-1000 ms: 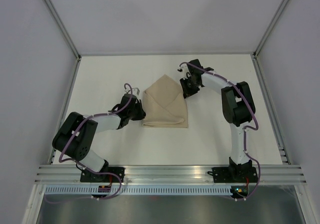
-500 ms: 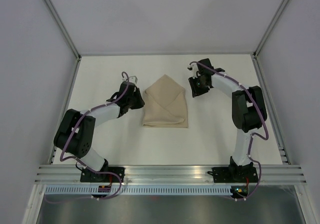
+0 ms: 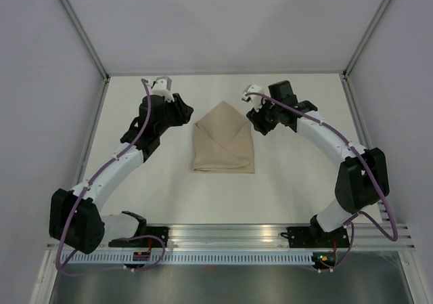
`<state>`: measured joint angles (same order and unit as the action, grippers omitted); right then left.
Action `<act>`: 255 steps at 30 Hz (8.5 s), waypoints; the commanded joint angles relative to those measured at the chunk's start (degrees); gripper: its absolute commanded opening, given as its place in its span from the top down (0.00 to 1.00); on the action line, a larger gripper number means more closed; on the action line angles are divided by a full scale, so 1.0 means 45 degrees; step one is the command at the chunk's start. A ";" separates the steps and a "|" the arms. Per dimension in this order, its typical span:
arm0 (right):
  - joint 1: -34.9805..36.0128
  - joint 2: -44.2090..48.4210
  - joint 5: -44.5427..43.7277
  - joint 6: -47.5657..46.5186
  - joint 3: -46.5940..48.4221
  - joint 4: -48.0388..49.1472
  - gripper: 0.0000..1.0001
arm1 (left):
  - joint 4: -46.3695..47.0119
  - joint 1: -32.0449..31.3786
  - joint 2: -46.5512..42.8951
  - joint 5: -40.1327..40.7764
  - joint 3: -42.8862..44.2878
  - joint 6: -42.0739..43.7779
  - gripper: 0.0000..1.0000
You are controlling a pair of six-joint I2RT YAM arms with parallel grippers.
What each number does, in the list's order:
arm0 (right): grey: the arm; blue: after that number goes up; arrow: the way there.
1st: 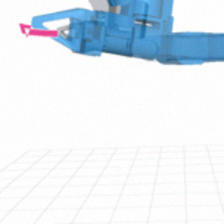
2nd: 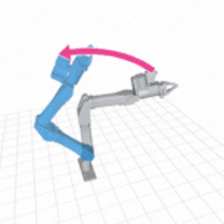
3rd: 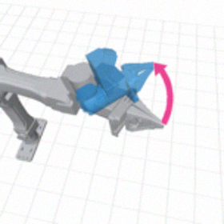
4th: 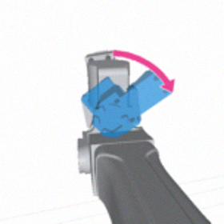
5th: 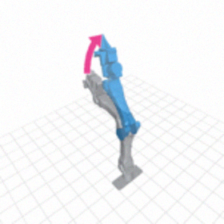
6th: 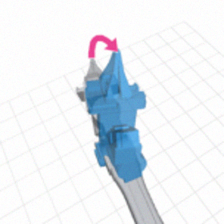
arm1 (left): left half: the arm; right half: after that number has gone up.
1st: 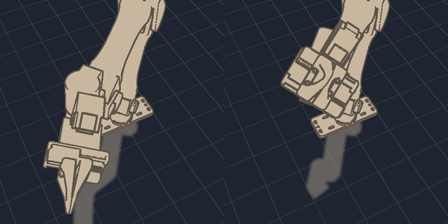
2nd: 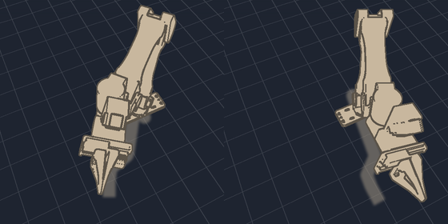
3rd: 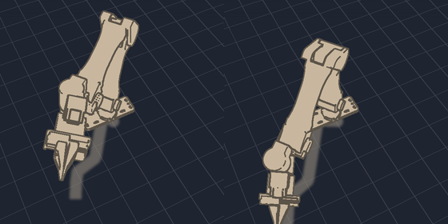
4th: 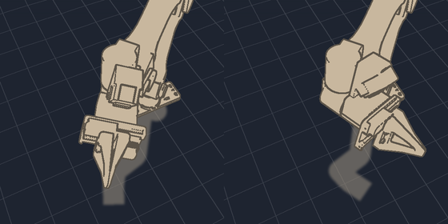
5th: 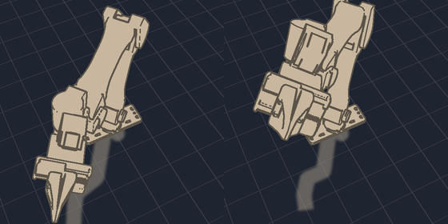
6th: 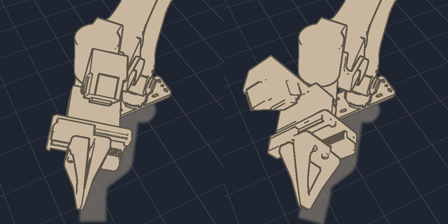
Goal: Fold the napkin, place the utensils inside, and roll it up
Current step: Adjust the napkin at the center of the board, then roll the napkin at the center of the board.
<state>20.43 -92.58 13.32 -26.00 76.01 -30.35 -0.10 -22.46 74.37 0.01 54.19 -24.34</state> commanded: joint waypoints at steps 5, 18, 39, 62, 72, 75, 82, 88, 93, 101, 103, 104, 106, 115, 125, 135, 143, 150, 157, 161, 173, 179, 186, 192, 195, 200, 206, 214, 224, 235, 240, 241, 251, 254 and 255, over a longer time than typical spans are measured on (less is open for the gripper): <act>0.2899 0.0611 0.0204 -0.2699 -0.2594 0.1468 0.37 | -0.0056 0.0030 -0.2483 0.0778 -0.0909 0.0175 0.56; 0.6553 0.0261 -0.1358 -0.3245 -0.4293 0.3384 0.30 | -0.0915 0.0010 -0.4690 0.1150 -0.1242 -0.0021 0.54; 0.7141 -0.2298 -0.1983 -0.3832 -0.3512 0.4244 0.38 | -0.1013 0.0010 -0.4906 0.1092 -0.1613 0.0583 0.54; 0.7102 -0.2865 -0.1731 -0.3911 -0.4293 0.3444 0.74 | -0.1014 0.0010 -0.5315 0.0623 -0.2082 0.1463 0.55; 0.5970 -0.3333 0.0904 -0.3344 -0.3201 0.1180 0.83 | 0.0562 -0.0476 -0.6584 0.1013 -0.3251 0.2341 0.58; 0.5404 -0.3743 0.1842 -0.3441 -0.2459 0.0087 0.84 | 0.1346 -0.0809 -0.7033 0.1325 -0.3837 0.2848 0.59; 0.4407 -0.5108 0.3679 -0.3831 -0.0507 -0.2356 0.86 | 0.2753 -0.1239 -0.7892 0.1774 -0.5284 0.3513 0.60; 0.3645 -0.6494 0.4693 -0.4281 0.0957 -0.3976 0.87 | 0.3499 -0.1961 -0.8168 0.1638 -0.6164 0.4313 0.61; 0.3157 -0.7473 0.5281 -0.4613 0.2111 -0.5148 0.87 | 0.3168 -0.3132 -0.7465 0.2806 -0.6146 0.4763 0.63; 0.2863 -0.8119 0.5438 -0.4925 0.2718 -0.5756 0.87 | 0.3400 -0.5337 -0.5203 0.3512 -0.6184 0.6285 0.64; 0.2844 -0.8255 0.5438 -0.4926 0.2777 -0.5834 0.87 | 0.3868 -0.5749 -0.4693 0.3513 -0.6242 0.6889 0.64; 0.2863 -0.8314 0.5438 -0.4945 0.2797 -0.5873 0.87 | 0.4024 -0.6158 -0.4207 0.3513 -0.6281 0.7105 0.64; 0.2824 -0.8490 0.5477 -0.5003 0.2991 -0.6048 0.87 | 0.4649 -0.6609 -0.3697 0.3630 -0.6379 0.7728 0.63; 0.2746 -0.9037 0.5477 -0.4984 0.3676 -0.6557 0.87 | 0.4944 -0.7782 -0.0906 0.2889 -0.5619 0.9487 0.57; 0.2668 -0.9213 0.5458 -0.4906 0.3793 -0.6654 0.87 | 0.5588 -0.8662 0.1967 0.3552 -0.4739 1.1521 0.53; 0.2570 -0.9642 0.5575 -0.5004 0.4301 -0.7142 0.87 | 0.5919 -0.8642 0.3588 0.3806 -0.4368 1.2770 0.45; 0.2512 -0.9740 0.5633 -0.5140 0.4398 -0.7396 0.88 | 0.5472 -0.8447 0.4450 0.3845 -0.3802 1.3474 0.43; 0.2453 -0.9877 0.5692 -0.5297 0.4515 -0.7650 0.88 | 0.4165 -0.8232 0.4821 0.3201 -0.3061 1.3495 0.49; 0.2395 -1.0014 0.5750 -0.5355 0.4691 -0.7826 0.88 | 0.2466 -0.8232 0.5094 0.2303 -0.2318 1.3085 0.72; 0.2356 -0.9994 0.5789 -0.5355 0.4672 -0.7826 0.88 | 0.2073 -0.8232 0.5231 0.1971 -0.2044 1.2889 0.86; 0.2004 -0.8551 0.6180 -0.5200 0.3872 -0.7651 0.56 | 0.0198 -0.7647 0.5329 -0.0470 -0.0736 1.1249 0.98; 0.1575 -0.7456 0.6629 -0.4634 0.3695 -0.7612 0.46 | -0.0310 -0.7295 0.5349 -0.1466 -0.0305 1.0897 0.98; 0.0872 -0.6461 0.6980 -0.4008 0.3266 -0.7007 0.45 | -0.0680 -0.6632 0.5484 -0.2949 0.0007 1.0389 0.98; 0.0033 -0.5231 0.7137 -0.3754 0.2116 -0.5778 0.45 | -0.1266 -0.5832 0.6051 -0.4863 0.0573 0.9862 0.98; -0.0339 -0.4061 0.7040 -0.3539 0.1159 -0.4316 0.44 | -0.1618 -0.5325 0.6539 -0.5995 0.0944 0.9452 0.98; -0.0711 -0.2419 0.6573 -0.3305 -0.0832 -0.2303 0.44 | -0.1930 -0.4542 0.7475 -0.7813 0.1452 0.8749 0.98; -0.0691 0.0277 0.5966 -0.3849 -0.3724 0.0667 0.40 | -0.1912 -0.3702 0.8141 -0.9746 0.1862 0.7988 0.98; 0.0459 0.1996 0.4544 -0.4964 -0.5911 0.2405 0.41 | -0.2009 -0.2647 0.9663 -1.2557 0.2643 0.6855 0.98; 0.4209 0.3289 0.1165 -0.5999 -0.8726 0.5960 0.39 | -0.2204 -0.2119 1.0991 -1.3947 0.3289 0.6151 0.98; 0.5363 0.1647 -0.0382 -0.7152 -0.9254 0.8189 0.41 | -0.2537 -0.1923 1.1579 -1.4514 0.3406 0.6268 0.98; 0.5442 0.0846 -0.0421 -0.7308 -0.8825 0.7663 0.50 | -0.2673 -0.1904 1.1579 -1.4690 0.3464 0.6365 0.98; 0.5442 0.0749 -0.0460 -0.7308 -0.8747 0.7585 0.53 | -0.2673 -0.1904 1.1579 -1.4690 0.3465 0.6404 0.98; 0.5442 -0.0032 0.0202 -0.7309 -0.7304 0.3724 0.78 | -0.2752 -0.1884 1.0839 -1.4554 0.3445 0.6561 0.88; 0.5170 -0.0363 0.1002 -0.7289 -0.6563 0.2240 0.79 | -0.2519 -0.1884 1.0274 -1.4300 0.3348 0.6406 0.78; 0.5091 -0.0481 0.1507 -0.7308 -0.6346 0.1865 0.80 | -0.2382 -0.1884 1.0116 -1.4241 0.3193 0.6288 0.76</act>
<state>44.25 -91.83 14.57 -58.81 44.77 -9.43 -11.07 -30.46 123.90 -66.24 69.36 2.59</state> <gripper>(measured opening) 0.241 0.218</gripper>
